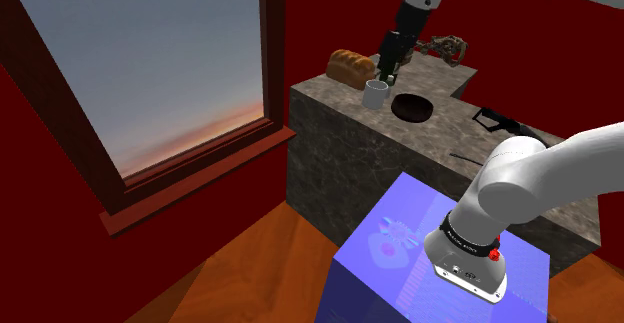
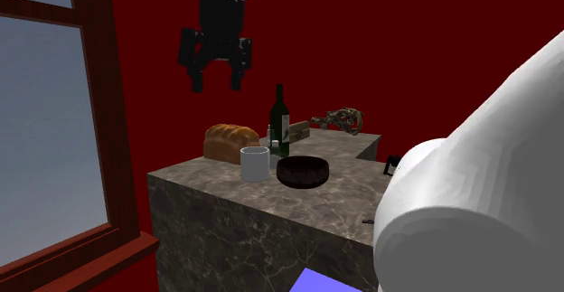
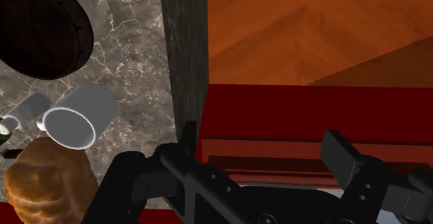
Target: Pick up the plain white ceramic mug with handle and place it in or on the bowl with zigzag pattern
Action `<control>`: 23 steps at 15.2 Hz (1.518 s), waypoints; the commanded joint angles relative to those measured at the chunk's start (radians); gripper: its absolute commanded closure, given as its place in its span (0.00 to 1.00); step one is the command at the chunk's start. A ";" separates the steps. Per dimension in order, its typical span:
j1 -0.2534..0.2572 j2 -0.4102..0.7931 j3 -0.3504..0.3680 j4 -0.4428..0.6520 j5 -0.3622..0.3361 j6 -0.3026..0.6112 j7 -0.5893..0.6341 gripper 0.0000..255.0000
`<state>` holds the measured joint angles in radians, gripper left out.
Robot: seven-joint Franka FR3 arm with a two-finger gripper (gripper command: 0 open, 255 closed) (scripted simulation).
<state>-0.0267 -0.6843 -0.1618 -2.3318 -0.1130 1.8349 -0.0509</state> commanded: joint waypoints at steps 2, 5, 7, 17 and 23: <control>-0.011 0.082 -0.050 0.007 -0.013 0.073 -0.036 0.00; -0.019 0.169 -0.097 0.026 -0.016 0.137 -0.073 0.00; -0.023 0.230 -0.129 0.044 -0.013 0.177 -0.099 0.00; -0.037 0.579 -0.275 0.203 0.091 0.336 -0.265 0.00; -0.079 0.816 -0.321 0.355 0.225 0.380 -0.389 0.00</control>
<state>-0.0968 0.0881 -0.4777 -2.0053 0.0857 2.2077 -0.4189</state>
